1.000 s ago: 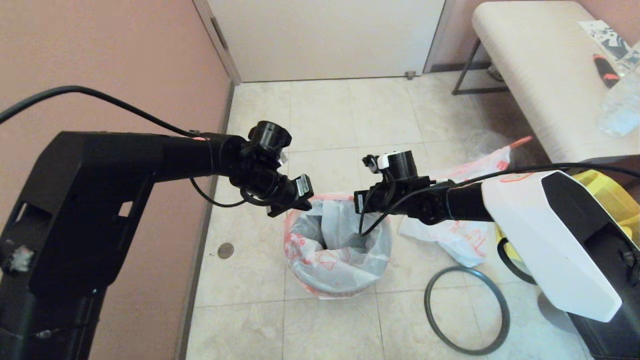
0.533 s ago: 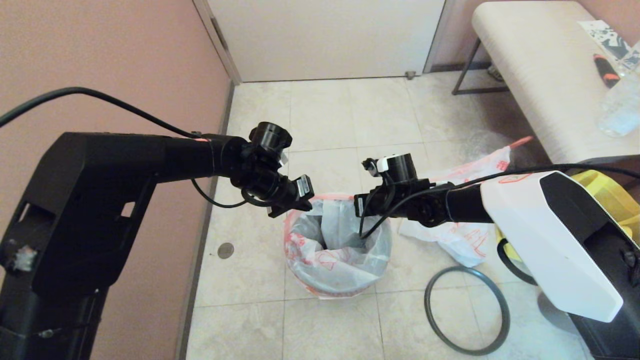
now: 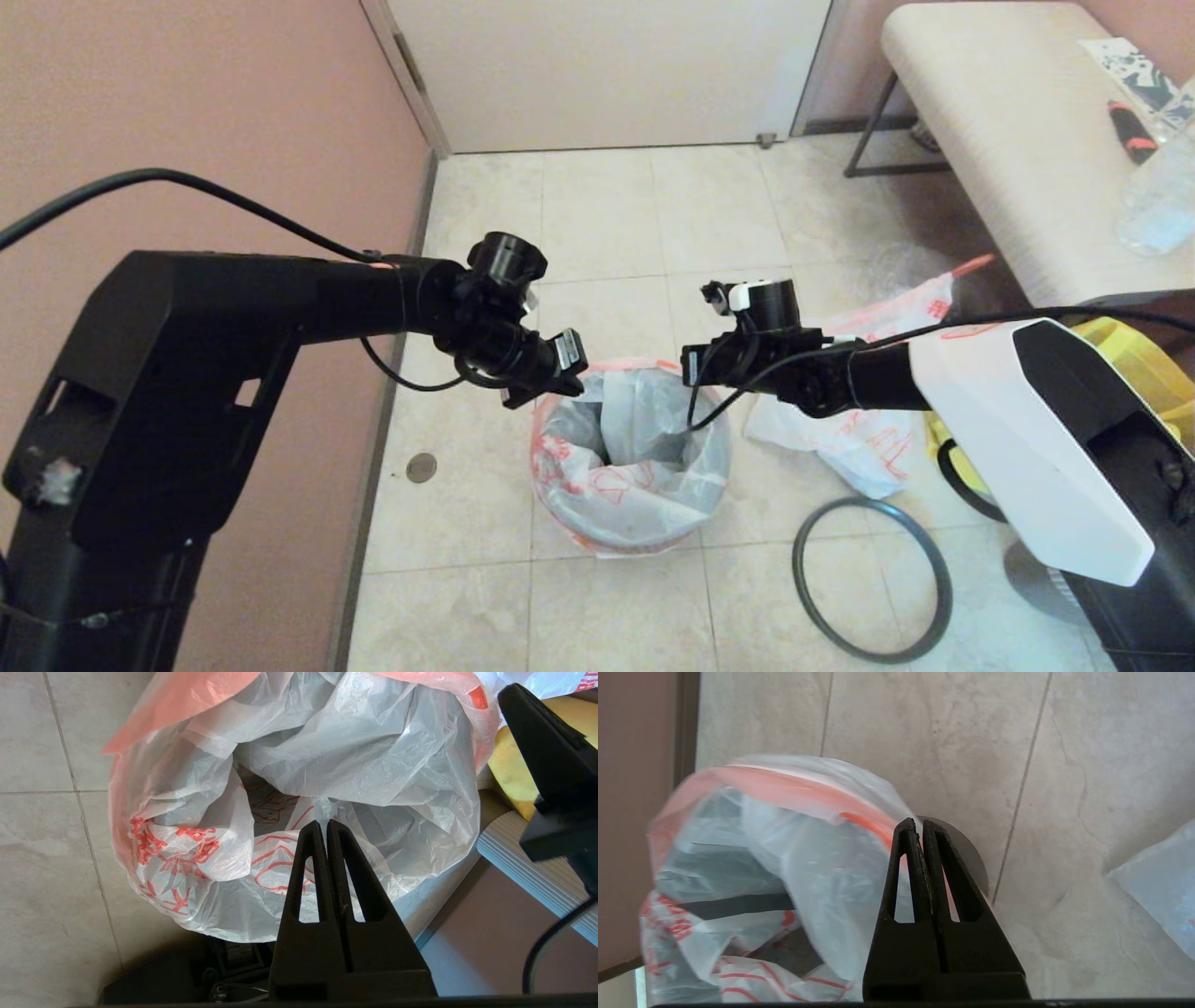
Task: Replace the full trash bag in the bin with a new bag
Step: Put the new garbage bag on the trash can
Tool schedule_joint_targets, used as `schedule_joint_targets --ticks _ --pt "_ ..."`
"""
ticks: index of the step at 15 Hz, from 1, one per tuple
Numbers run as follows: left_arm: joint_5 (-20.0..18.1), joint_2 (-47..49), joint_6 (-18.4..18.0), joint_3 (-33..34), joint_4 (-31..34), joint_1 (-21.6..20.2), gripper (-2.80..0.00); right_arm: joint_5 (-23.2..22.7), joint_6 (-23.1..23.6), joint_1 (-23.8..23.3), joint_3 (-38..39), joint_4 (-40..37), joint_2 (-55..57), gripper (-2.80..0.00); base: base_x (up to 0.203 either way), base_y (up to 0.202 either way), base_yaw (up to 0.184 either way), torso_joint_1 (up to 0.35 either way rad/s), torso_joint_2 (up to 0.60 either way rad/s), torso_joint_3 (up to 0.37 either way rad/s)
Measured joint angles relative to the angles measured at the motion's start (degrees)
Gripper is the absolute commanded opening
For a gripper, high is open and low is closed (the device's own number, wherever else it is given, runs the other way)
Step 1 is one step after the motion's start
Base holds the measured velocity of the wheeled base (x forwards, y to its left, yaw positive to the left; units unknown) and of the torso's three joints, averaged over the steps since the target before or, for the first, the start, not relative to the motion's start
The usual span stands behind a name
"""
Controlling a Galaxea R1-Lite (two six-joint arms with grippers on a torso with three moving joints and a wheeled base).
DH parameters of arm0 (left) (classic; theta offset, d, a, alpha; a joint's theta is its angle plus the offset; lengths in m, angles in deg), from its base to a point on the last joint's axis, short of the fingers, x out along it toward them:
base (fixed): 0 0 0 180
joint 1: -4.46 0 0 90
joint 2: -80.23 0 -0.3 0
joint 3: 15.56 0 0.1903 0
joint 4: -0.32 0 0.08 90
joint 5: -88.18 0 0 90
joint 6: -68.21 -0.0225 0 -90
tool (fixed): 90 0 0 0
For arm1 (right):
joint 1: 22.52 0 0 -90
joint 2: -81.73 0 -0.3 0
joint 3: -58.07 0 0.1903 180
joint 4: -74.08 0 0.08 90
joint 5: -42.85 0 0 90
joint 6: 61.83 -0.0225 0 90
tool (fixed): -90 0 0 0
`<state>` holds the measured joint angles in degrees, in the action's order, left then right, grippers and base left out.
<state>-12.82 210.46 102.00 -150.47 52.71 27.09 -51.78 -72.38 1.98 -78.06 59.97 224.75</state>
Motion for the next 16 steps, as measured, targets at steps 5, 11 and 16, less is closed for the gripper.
schedule_joint_targets --ticks 5,11,16 --pt "0.01 0.11 0.00 0.00 -0.04 0.00 -2.80 0.47 -0.02 -0.66 0.21 -0.08 0.75 -2.80 0.000 0.000 0.000 0.000 0.00 0.000" --pt "0.65 -7.01 0.90 0.42 1.72 -0.53 -2.80 5.73 -0.85 7.43 3.94 -10.26 -6.80 -2.80 0.000 0.000 0.000 0.000 0.00 0.000" --pt "1.14 -13.25 1.04 0.55 2.04 -2.97 -2.80 16.01 -0.45 10.68 3.05 -13.23 -0.71 -2.80 0.000 0.000 0.000 0.000 0.00 0.000"
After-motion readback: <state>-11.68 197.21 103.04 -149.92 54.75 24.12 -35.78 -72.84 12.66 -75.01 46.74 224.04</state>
